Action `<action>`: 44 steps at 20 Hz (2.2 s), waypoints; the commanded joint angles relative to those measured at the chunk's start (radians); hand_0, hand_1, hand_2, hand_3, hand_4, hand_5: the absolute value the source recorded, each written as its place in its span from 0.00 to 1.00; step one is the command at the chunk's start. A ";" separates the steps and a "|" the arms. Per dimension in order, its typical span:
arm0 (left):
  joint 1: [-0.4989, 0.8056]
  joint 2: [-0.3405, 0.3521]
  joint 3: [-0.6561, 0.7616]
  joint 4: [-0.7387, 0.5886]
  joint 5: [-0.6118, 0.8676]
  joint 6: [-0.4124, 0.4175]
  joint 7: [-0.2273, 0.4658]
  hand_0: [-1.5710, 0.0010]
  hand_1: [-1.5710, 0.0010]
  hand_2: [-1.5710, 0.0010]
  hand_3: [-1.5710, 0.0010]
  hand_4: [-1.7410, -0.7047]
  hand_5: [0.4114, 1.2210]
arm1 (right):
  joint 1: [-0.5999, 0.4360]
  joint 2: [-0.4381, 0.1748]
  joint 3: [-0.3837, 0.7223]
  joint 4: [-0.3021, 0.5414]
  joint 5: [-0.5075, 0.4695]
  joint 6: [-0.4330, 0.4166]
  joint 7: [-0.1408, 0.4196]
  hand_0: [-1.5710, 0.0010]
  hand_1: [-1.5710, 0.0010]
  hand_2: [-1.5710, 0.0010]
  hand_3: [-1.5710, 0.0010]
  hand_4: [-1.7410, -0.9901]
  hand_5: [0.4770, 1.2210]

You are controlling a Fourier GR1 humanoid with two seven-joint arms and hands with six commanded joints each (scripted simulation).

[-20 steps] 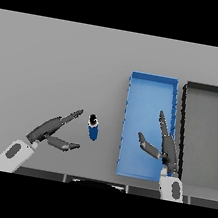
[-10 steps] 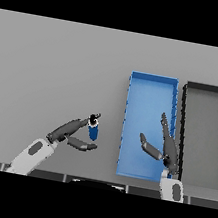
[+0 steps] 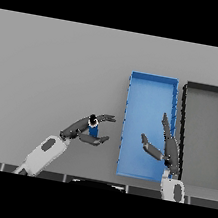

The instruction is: Pick up the blue pipe and place it into the blue bin.

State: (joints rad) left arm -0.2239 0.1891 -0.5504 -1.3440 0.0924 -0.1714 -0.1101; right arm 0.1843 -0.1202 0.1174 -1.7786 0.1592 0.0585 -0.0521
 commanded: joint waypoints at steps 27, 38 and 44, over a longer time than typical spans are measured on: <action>-0.015 -0.051 -0.064 -0.269 -0.026 0.050 0.093 0.00 0.00 0.00 0.05 0.00 1.00 | -0.004 -0.015 -0.006 0.025 0.015 0.002 -0.053 1.00 1.00 1.00 1.00 0.80 0.17; -0.013 -0.076 -0.055 -0.261 -0.055 0.023 0.101 0.00 0.00 0.00 0.05 0.00 1.00 | -0.106 -0.177 -0.036 -0.139 -0.394 0.314 0.017 1.00 1.00 1.00 1.00 0.61 0.08; -0.002 -0.067 -0.041 -0.253 -0.073 0.003 0.075 0.00 0.00 0.00 0.05 0.00 1.00 | -0.260 -0.267 0.070 -0.258 -0.519 0.398 0.238 1.00 1.00 1.00 1.00 0.58 0.03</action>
State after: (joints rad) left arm -0.2259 0.1221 -0.5917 -1.5973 0.0197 -0.1709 -0.0344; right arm -0.0771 -0.3869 0.1880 -2.0366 -0.3605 0.4570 0.1855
